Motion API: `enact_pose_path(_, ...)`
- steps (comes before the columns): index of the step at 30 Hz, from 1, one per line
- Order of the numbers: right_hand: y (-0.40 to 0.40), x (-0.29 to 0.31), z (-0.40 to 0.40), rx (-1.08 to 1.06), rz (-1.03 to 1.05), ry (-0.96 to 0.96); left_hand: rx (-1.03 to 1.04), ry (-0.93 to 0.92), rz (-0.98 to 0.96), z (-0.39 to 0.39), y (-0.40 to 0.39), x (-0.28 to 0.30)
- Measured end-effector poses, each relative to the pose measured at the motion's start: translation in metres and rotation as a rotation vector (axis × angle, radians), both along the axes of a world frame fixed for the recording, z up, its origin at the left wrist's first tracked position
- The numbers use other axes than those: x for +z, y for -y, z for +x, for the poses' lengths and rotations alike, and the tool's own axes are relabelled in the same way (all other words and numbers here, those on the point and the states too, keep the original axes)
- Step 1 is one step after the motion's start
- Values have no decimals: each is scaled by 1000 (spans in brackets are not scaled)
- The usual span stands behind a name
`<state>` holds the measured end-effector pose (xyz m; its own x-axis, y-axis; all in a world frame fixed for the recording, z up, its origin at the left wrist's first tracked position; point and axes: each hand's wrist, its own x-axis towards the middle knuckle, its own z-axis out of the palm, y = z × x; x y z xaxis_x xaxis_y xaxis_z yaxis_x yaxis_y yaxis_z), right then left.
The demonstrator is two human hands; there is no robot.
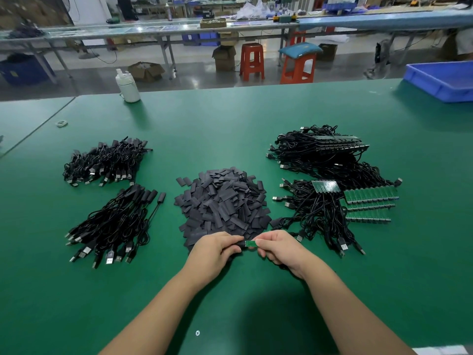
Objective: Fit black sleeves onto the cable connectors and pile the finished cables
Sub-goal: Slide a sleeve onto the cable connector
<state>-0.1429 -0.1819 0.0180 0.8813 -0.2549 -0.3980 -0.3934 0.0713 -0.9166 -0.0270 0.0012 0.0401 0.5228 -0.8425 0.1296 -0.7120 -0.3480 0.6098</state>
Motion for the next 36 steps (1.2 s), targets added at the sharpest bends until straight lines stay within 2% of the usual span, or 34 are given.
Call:
enact_pose_path(10,3,-2,0,-12,90,39,7,-69,-4,4,3,2)
enact_pose_path(14,2,-3,0,-1,62,29,8,18,28,1,4,-2)
enact_pose_path(20,1,-1,-2,38,20,20,-86,255,58,-1,6,-1)
enact_pose_path(27,0,3,-5,53,58,51,-90,265,111,-10,18,1)
enact_pose_path(31,-2,10,-4,77,8,29,-52,284,181,-10,16,2)
enact_pose_path(33,-4,15,-2,91,-15,10,-13,231,244,-9,16,4)
enact_pose_path(36,-7,23,-2,141,-179,-24,22,0,244,-6,17,6)
